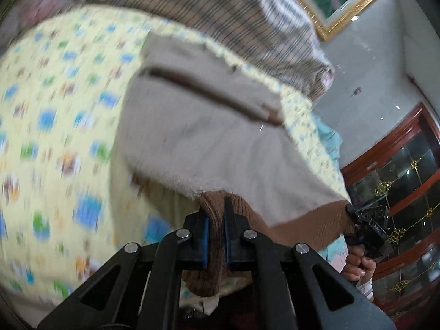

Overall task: Fold small clothes
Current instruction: 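Grasp the hem with both tools and lift it toward the collar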

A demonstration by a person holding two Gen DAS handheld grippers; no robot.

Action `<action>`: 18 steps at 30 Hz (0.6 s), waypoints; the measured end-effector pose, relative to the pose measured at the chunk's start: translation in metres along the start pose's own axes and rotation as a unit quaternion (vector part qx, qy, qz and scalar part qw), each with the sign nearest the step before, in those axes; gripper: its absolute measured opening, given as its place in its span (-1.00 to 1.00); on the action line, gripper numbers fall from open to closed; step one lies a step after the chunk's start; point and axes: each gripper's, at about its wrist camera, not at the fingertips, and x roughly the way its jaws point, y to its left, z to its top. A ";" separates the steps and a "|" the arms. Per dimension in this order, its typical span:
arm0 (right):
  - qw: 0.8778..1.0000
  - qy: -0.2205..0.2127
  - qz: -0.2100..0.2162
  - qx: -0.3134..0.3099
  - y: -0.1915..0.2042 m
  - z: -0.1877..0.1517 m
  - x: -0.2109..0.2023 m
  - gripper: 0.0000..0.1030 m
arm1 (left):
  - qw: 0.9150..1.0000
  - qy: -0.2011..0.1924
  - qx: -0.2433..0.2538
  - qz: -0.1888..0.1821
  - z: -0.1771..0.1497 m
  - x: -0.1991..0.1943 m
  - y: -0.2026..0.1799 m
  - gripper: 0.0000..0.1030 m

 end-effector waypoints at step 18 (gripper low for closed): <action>0.998 -0.035 -0.028 -0.051 0.015 0.207 0.149 -0.87 | 0.994 -0.079 -0.005 0.071 0.216 0.108 0.031 -0.90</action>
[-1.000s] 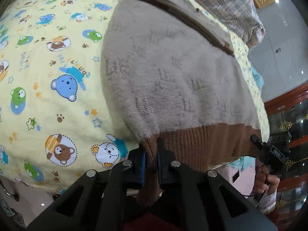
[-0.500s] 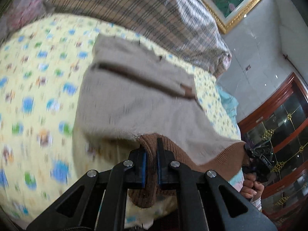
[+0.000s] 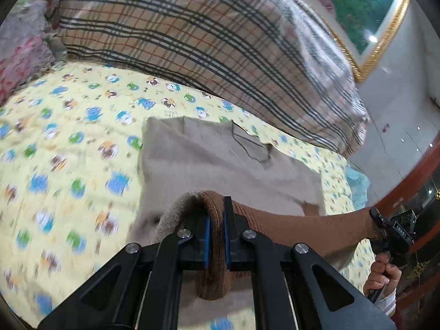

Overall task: Fold small clothes
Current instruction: 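Grasp the hem with both tools and lift it toward the collar, then lay the hem over the collar and open both tools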

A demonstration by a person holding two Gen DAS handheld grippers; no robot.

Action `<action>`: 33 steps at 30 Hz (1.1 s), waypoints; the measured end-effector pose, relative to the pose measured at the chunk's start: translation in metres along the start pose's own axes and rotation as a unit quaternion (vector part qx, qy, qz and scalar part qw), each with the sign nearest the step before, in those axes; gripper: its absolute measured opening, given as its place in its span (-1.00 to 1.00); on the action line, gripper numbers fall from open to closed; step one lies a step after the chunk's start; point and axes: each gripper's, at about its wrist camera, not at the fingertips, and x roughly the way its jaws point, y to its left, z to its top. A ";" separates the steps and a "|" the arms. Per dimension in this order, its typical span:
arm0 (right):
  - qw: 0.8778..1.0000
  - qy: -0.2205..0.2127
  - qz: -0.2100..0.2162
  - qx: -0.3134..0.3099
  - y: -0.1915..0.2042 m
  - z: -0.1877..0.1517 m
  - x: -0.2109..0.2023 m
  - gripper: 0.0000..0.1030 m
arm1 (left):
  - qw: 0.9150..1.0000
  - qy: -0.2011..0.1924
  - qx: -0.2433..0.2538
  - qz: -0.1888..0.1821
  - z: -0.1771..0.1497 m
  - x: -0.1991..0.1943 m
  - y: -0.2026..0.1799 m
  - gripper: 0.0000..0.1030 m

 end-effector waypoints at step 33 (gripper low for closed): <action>0.994 -0.019 -0.106 0.011 -0.060 0.100 0.087 -0.16 | 1.000 -0.003 -0.004 0.022 0.086 0.064 0.053 0.17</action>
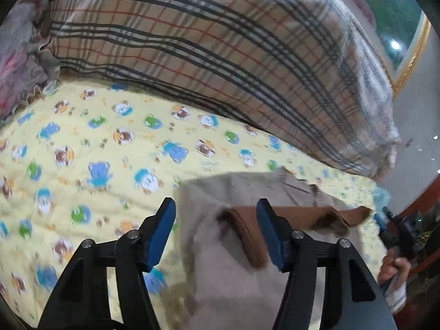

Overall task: Fold small clothes
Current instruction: 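Lay the hem over the collar and open both tools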

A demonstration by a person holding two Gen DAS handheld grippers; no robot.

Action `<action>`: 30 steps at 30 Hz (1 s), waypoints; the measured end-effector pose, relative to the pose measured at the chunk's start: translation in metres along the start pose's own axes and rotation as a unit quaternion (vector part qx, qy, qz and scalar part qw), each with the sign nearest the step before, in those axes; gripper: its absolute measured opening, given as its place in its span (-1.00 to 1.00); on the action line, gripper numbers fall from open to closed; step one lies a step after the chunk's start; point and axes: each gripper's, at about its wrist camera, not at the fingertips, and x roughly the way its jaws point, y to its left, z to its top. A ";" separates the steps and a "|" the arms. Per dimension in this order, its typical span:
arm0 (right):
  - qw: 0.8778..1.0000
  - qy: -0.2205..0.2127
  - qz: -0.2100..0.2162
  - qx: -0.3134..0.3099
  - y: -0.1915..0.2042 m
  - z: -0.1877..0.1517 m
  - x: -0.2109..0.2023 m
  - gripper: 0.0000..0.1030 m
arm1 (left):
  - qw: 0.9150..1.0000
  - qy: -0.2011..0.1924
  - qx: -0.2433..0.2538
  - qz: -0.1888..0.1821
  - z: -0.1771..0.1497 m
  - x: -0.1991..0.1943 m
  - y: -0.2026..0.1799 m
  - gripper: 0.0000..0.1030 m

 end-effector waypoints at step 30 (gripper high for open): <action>0.993 0.004 -0.107 -0.041 -0.002 -0.031 0.043 -0.20 | 0.992 0.023 -0.052 0.115 -0.021 0.038 -0.015 -0.13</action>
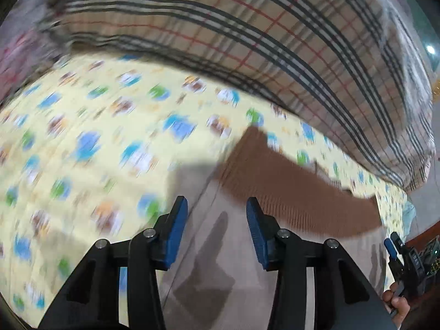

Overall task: Fold small clothes
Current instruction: 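Lay the hem over the collar and open both tools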

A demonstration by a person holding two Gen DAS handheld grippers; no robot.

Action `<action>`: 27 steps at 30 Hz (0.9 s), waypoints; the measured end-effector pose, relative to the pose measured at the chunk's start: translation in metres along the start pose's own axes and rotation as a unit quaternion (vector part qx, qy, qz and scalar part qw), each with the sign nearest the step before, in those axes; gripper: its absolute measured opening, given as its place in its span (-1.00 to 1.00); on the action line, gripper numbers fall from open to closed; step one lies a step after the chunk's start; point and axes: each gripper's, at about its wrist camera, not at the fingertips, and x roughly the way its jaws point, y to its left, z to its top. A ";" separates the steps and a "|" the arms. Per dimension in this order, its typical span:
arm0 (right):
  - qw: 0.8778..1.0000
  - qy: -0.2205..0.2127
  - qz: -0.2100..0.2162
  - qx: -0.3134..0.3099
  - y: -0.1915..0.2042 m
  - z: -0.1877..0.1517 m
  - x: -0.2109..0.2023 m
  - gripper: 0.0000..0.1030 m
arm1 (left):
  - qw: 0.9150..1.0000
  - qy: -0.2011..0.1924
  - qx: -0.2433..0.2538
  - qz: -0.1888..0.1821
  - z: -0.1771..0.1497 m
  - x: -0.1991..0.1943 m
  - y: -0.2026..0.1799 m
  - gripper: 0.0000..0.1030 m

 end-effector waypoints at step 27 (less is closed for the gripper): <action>0.997 0.017 -0.067 -0.016 -0.016 -0.111 -0.097 -0.31 | 0.998 0.009 -0.001 0.069 -0.192 -0.107 0.019 0.38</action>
